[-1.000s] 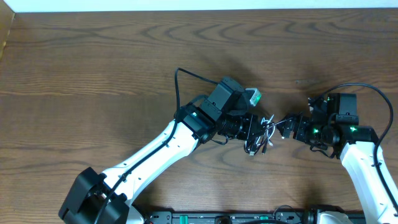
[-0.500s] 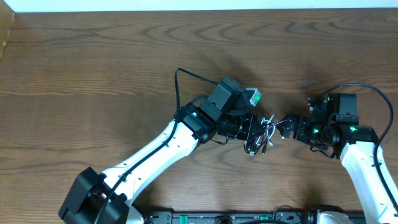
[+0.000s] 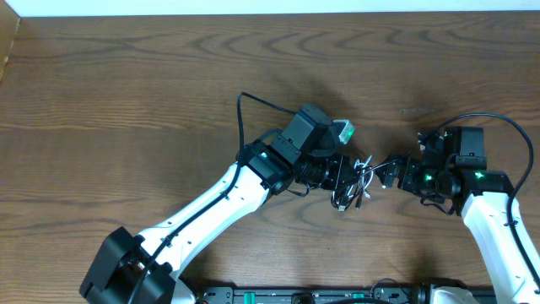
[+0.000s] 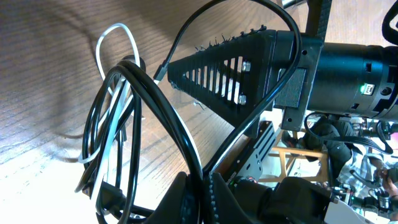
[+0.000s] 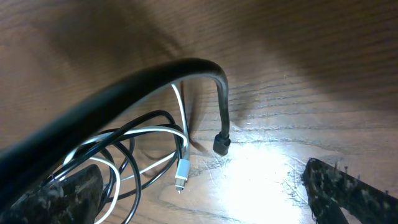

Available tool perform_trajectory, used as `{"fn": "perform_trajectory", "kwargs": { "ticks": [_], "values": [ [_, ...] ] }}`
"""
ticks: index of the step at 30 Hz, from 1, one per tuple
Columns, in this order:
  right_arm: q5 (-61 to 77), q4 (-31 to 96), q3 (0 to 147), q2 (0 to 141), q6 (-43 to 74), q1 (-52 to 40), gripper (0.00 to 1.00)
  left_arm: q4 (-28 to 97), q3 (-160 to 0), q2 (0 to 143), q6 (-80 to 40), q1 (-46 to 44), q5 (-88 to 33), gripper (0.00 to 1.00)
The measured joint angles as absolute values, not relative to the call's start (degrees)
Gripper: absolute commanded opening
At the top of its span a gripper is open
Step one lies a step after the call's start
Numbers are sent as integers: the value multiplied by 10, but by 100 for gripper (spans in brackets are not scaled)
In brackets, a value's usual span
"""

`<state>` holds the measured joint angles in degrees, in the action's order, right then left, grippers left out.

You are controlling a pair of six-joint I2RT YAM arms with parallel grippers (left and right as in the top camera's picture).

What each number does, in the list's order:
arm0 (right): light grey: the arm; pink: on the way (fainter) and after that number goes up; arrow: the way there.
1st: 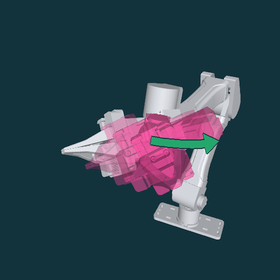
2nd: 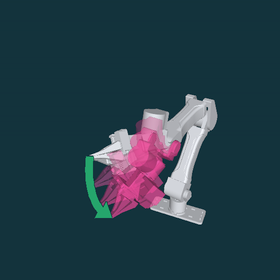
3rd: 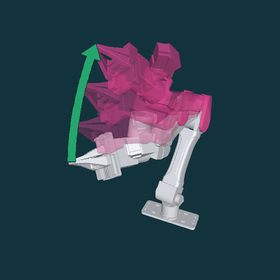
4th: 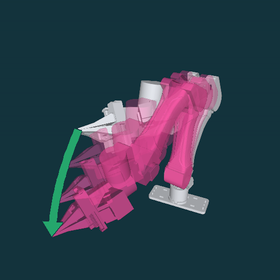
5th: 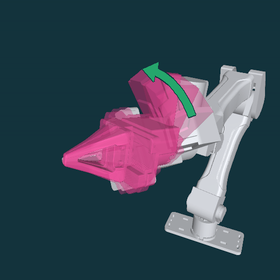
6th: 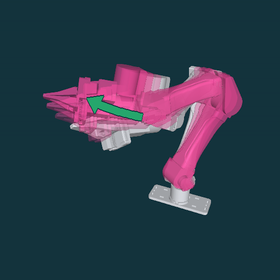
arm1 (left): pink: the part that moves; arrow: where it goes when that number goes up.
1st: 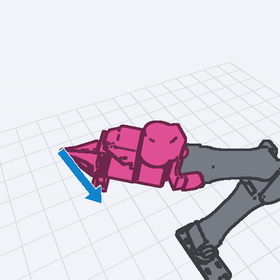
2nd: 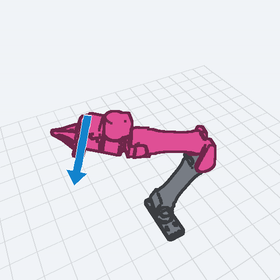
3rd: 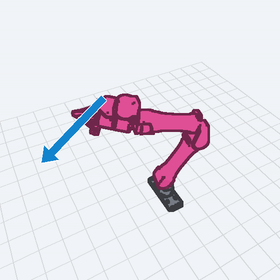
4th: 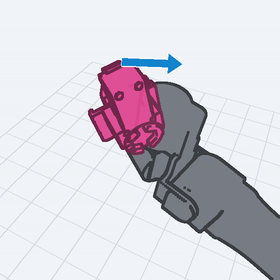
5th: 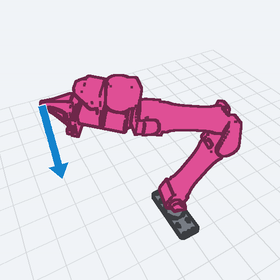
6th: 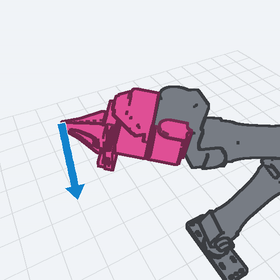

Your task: Untangle cables

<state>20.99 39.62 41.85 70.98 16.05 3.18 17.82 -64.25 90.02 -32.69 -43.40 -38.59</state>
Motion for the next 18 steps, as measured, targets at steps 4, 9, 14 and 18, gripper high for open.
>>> {"fn": "perform_trajectory", "kwargs": {
  "ticks": [4,9,14,18],
  "values": [
    [210,396,418,710,161,32,99,178,-642,900,-327,-434,-386,8],
    [210,396,418,710,161,32,99,182,-642,900,-327,-434,-386,8],
    [210,396,418,710,161,32,99,187,-642,900,-327,-434,-386,7],
    [210,396,418,710,161,32,99,187,-642,900,-327,-434,-385,7]
  ]
}}
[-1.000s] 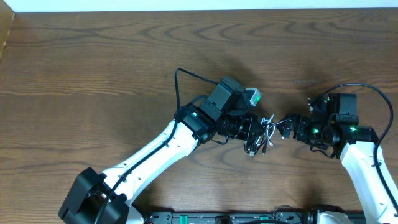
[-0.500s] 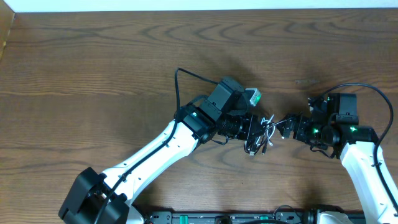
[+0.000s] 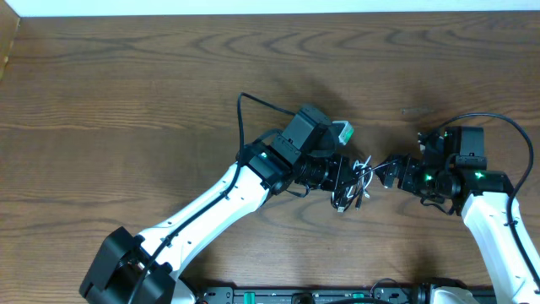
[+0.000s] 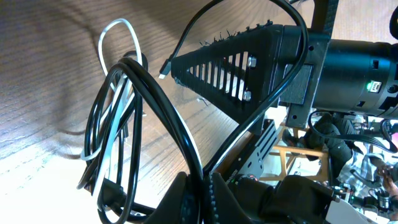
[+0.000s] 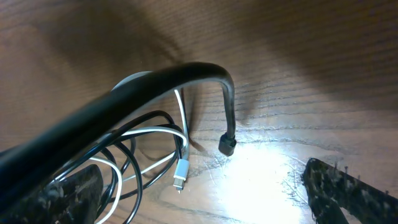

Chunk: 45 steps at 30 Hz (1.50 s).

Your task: Untangle cables

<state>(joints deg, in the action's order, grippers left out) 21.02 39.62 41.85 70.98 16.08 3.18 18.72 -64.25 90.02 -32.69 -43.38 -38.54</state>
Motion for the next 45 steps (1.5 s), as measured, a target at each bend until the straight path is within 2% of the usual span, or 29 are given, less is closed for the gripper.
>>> {"fn": "perform_trajectory", "kwargs": {
  "ticks": [12,22,27,31,38,45],
  "values": [
    [210,396,418,710,161,32,99,191,-642,900,-327,-413,-400,8],
    [210,396,418,710,161,32,99,195,-642,900,-311,-295,-577,8],
    [209,393,418,710,161,32,99,236,-642,900,-277,-260,-656,7],
    [182,290,418,711,159,32,99,292,-642,900,-235,-238,-684,8],
    [128,191,420,711,159,32,99,383,-642,900,-147,-221,-691,8],
    [148,205,420,711,177,32,99,457,-642,900,-103,-222,-578,7]
  ]
}}
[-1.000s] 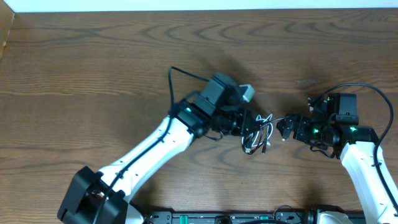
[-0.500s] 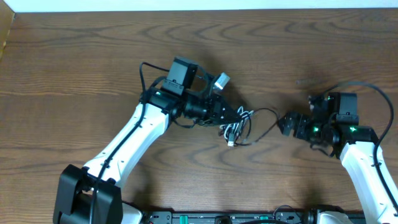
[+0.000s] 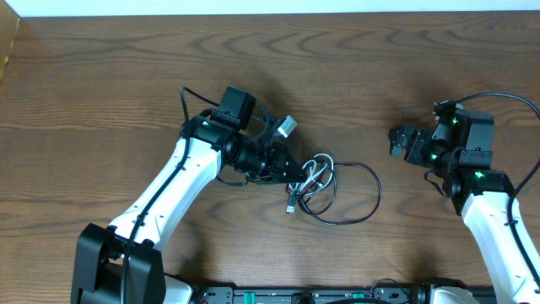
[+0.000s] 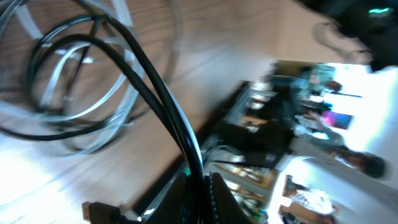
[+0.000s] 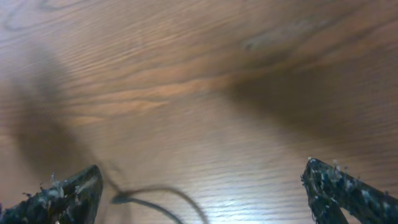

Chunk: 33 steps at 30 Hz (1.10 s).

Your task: Untangle cables

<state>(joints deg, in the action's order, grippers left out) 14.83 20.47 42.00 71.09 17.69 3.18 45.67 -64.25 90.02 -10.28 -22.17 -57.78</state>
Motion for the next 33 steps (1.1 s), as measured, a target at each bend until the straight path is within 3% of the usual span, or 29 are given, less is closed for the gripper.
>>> {"fn": "perform_trajectory", "kwargs": {
  "ticks": [8,14,15,18,19,33],
  "values": [
    [300,252,420,712,212,32,99,460,-642,900,-73,-222,-524,8],
    [351,296,420,712,230,26,90,451,-642,900,-59,-222,-517,8],
    [356,305,420,712,233,21,87,449,-642,900,-59,-222,-515,8],
    [369,316,415,712,236,-1,62,437,-642,900,-57,-222,-513,8],
    [372,316,411,712,239,-12,60,431,-642,900,-57,-222,-512,8],
    [377,171,329,712,377,-148,62,420,-642,900,-57,-222,-506,8]
  ]
}}
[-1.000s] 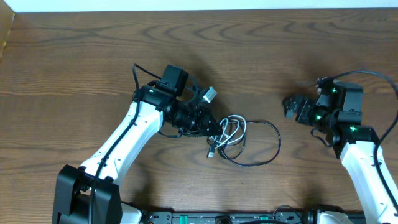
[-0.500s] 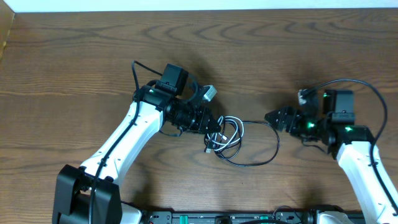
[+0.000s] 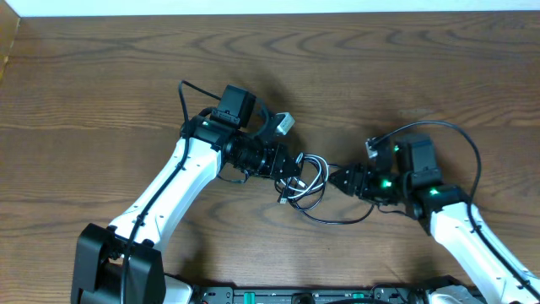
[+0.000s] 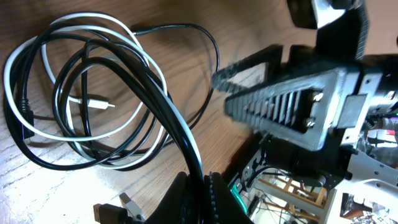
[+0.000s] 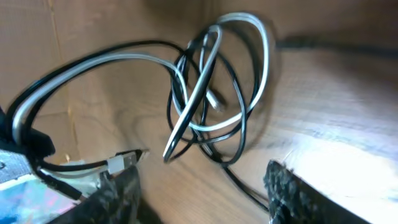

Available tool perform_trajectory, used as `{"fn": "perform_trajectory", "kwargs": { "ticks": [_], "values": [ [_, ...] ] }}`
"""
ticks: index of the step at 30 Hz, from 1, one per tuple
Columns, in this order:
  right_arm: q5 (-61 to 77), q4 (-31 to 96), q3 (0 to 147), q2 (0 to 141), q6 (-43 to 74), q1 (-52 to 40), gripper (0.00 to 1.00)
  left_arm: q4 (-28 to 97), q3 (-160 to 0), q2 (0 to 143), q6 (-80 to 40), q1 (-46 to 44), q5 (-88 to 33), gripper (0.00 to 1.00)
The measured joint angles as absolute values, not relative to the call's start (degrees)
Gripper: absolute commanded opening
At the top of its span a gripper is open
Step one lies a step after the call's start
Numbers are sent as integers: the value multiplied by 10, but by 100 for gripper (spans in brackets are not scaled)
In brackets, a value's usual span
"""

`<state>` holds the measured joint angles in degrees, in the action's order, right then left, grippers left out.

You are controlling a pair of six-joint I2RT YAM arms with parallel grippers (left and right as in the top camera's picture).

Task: Untangle cables
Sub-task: 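Move the right gripper left and down into the cable loops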

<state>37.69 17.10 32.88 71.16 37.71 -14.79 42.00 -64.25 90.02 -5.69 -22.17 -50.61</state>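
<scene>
A tangle of black and white cables (image 3: pixel 309 180) lies mid-table, with a black loop (image 3: pixel 342 218) trailing toward the front. My left gripper (image 3: pixel 291 166) is shut on a black cable (image 4: pixel 177 140) at the tangle's left side; in the left wrist view that strand runs between the closed fingers (image 4: pixel 186 193). My right gripper (image 3: pixel 341 179) stands open just right of the tangle. The right wrist view shows the coils (image 5: pixel 211 106) ahead of its spread fingers (image 5: pixel 292 190), with nothing between them. A silver USB plug (image 5: pixel 124 160) lies at the tangle's left.
The wooden table (image 3: pixel 101 76) stretches wide to the left and back. A silver-ended plug (image 3: pixel 283 123) sticks up beside the left wrist. The right arm's own black cable (image 3: pixel 460 139) arcs above it. The table's front edge is close behind both arms.
My right gripper, which stood open far to the right, is now beside the tangle's right side, still open. The left gripper holds the black cable in about the same place.
At first both grippers were close together right of centre, the left shut on a black cable of the bundle. Later the left had carried the tangle leftward, a black loop lay spread on the table, and the right stood far off. Now the right is back at the tangle.
</scene>
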Motion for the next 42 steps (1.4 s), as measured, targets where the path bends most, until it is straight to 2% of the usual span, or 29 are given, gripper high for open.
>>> {"fn": "perform_trajectory", "kwargs": {
  "ticks": [7,14,19,21,24,29,36,38,39,40,42],
  "values": [
    [337,119,314,712,466,-211,57,420,-642,900,-57,-222,-505,8],
    [254,98,313,712,539,-269,61,423,-642,900,-57,-222,-496,8],
    [206,65,313,717,559,-296,53,431,-642,900,-57,-222,-481,8],
    [190,53,313,731,566,-305,54,432,-642,900,-57,-222,-478,8],
    [171,26,313,768,577,-320,61,432,-642,900,-57,-222,-476,8],
    [159,-5,313,838,584,-334,61,435,-642,900,-57,-222,-476,7],
    [147,-39,316,892,590,-334,41,442,-642,900,-57,-222,-476,8],
    [146,-45,318,900,589,-334,29,442,-642,900,-57,-222,-476,8],
    [144,-46,319,903,590,-334,18,442,-642,900,-57,-222,-476,8],
    [143,-46,319,905,585,-333,14,442,-642,900,-57,-222,-476,8],
    [141,-43,319,910,580,-331,13,444,-642,900,-57,-222,-471,8]
  ]
}}
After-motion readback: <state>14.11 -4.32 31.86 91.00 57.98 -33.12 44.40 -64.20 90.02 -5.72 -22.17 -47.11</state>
